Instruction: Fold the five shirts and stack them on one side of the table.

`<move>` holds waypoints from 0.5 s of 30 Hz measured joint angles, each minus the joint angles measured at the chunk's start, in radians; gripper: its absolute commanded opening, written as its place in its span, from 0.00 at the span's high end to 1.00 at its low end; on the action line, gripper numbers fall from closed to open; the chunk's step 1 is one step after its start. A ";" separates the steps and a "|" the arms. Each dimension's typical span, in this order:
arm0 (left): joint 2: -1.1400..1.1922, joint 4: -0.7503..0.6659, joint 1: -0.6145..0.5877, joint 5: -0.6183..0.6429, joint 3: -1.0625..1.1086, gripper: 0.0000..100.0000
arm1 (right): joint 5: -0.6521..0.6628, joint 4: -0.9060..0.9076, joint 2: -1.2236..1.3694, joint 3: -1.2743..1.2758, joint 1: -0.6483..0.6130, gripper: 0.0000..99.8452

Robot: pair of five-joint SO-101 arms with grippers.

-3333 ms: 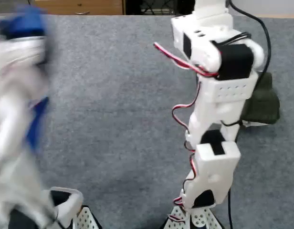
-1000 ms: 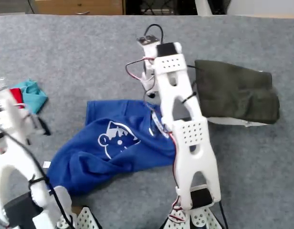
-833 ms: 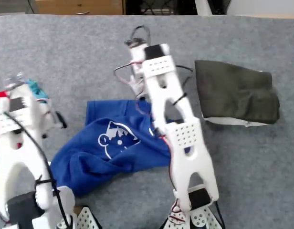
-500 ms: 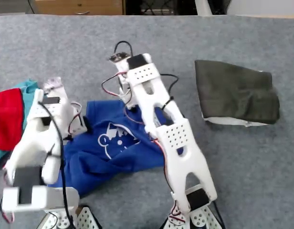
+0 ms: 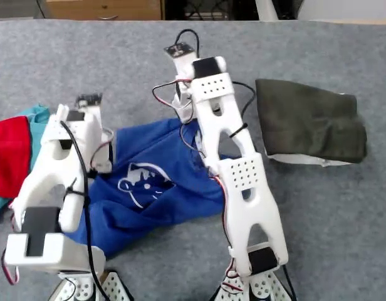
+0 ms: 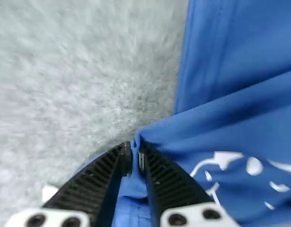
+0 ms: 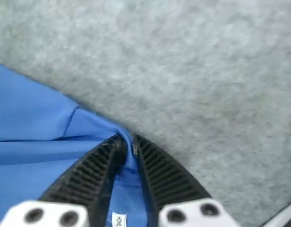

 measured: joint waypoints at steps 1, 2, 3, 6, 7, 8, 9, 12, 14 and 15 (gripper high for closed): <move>-0.025 0.028 0.000 0.000 -0.028 0.97 | 0.000 0.000 0.000 -0.003 0.006 0.99; -0.052 0.052 0.000 -0.003 -0.054 0.97 | 0.000 0.000 0.000 -0.003 0.012 0.99; -0.077 0.074 0.000 -0.005 -0.075 0.97 | 0.000 0.000 0.000 -0.003 0.017 0.99; -0.138 0.126 0.000 -0.009 -0.098 0.97 | 0.000 0.000 -0.002 -0.005 0.048 0.99; -0.158 0.153 -0.006 -0.009 -0.098 0.97 | -0.008 -0.003 -0.008 -0.005 0.071 0.99; -0.176 0.173 -0.011 -0.008 -0.098 0.97 | -0.021 -0.003 -0.020 0.005 0.104 0.99; -0.193 0.186 -0.012 -0.008 -0.098 0.97 | -0.032 -0.003 -0.038 0.026 0.133 0.99; -0.238 0.212 -0.052 -0.011 -0.098 0.97 | -0.034 -0.003 -0.140 0.167 0.180 0.99; -0.269 0.215 -0.094 -0.014 -0.101 0.97 | -0.006 -0.005 -0.219 0.308 0.193 0.99; -0.284 0.215 -0.114 -0.026 -0.101 0.97 | 0.012 -0.005 -0.265 0.388 0.196 0.99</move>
